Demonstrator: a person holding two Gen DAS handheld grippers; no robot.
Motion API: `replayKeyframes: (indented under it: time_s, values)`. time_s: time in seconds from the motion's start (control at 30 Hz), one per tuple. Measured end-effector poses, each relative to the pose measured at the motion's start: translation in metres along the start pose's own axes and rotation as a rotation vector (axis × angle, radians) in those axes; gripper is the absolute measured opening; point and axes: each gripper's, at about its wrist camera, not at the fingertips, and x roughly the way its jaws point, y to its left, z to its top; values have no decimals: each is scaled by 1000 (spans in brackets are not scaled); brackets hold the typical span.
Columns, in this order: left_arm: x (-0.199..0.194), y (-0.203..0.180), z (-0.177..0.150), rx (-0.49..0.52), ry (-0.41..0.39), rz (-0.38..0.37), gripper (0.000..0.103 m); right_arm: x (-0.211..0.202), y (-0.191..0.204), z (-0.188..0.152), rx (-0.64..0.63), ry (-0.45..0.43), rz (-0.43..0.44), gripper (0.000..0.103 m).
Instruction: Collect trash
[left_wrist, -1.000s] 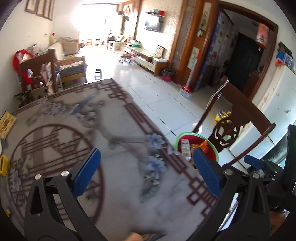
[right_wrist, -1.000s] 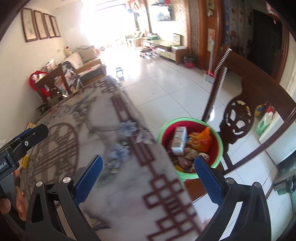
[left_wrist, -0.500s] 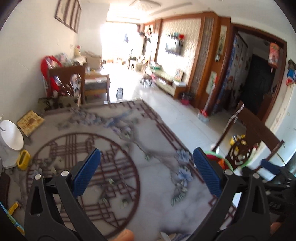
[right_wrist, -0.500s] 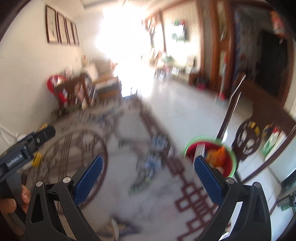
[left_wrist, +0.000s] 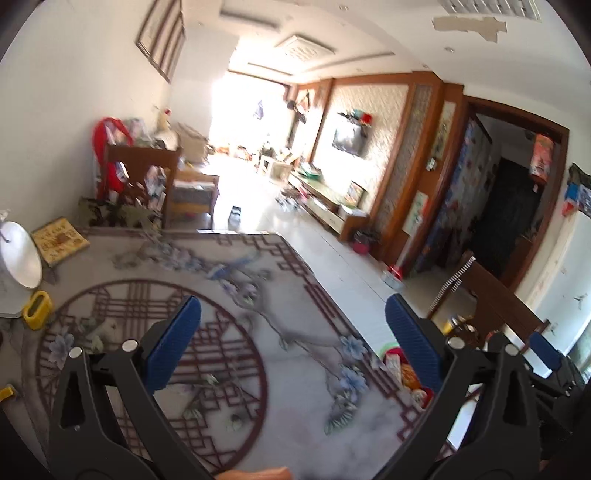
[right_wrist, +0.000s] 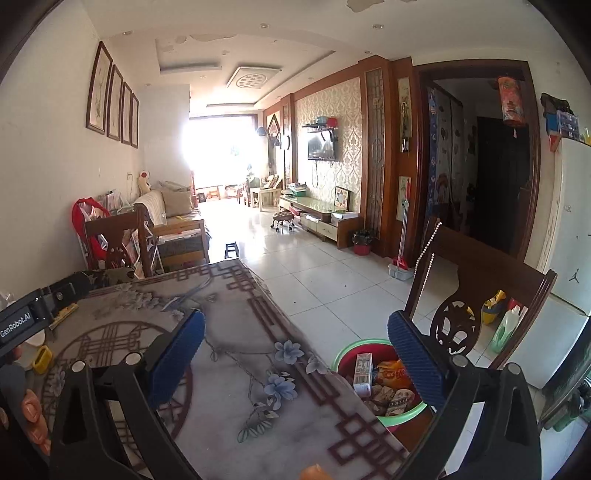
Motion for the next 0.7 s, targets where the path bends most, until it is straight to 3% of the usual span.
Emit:
replayKeyframes:
  time_s: [0.2, 0.7]
  values:
    - [5, 6, 1, -7, 36, 64, 98, 1, 3, -3, -10, 16, 13, 96]
    - [14, 8, -4, -1, 73, 72, 98, 15, 9, -11, -29, 79, 37, 96]
